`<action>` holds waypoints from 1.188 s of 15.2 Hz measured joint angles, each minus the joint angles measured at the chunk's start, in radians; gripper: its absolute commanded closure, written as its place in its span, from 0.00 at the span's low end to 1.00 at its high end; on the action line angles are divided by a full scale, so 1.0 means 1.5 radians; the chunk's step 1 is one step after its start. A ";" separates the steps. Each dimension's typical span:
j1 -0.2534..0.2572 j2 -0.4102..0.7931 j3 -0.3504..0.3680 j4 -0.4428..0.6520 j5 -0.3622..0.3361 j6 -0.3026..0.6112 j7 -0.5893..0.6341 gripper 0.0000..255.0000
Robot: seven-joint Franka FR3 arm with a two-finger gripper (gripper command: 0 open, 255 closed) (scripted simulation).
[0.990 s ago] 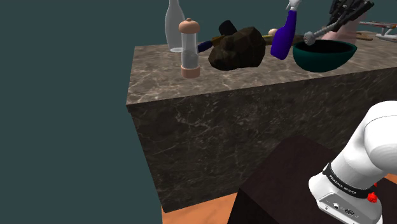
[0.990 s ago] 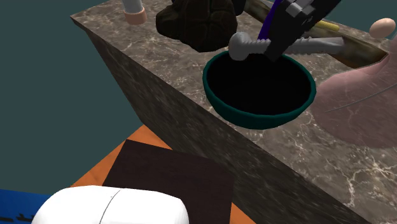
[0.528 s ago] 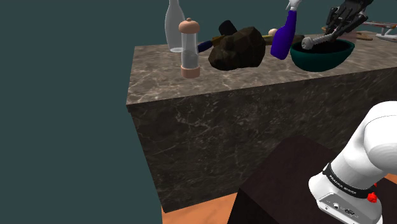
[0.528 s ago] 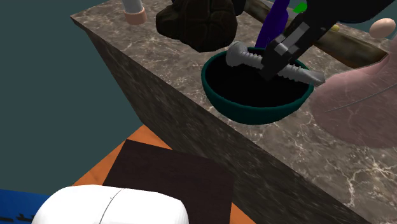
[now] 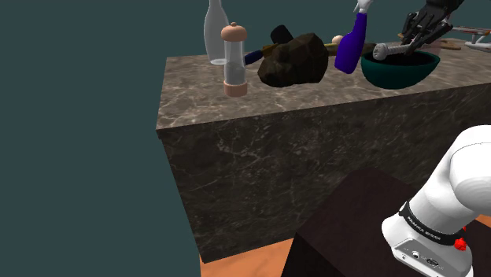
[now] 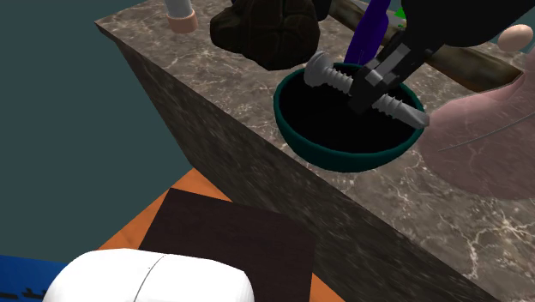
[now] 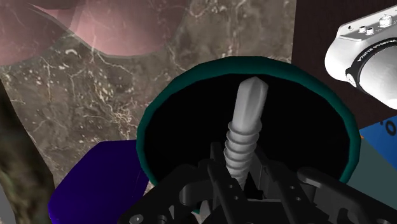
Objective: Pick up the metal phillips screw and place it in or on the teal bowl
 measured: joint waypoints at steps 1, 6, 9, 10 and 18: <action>0.000 0.000 0.000 0.000 0.000 0.000 0.000 1.00; 0.002 0.005 -0.003 -0.002 0.000 -0.003 -0.001 0.00; 0.003 0.007 -0.002 0.009 0.002 -0.012 -0.002 0.00; 0.005 0.013 0.000 0.027 0.005 -0.024 -0.003 0.00; 0.012 0.031 0.005 0.100 0.013 -0.079 -0.009 0.00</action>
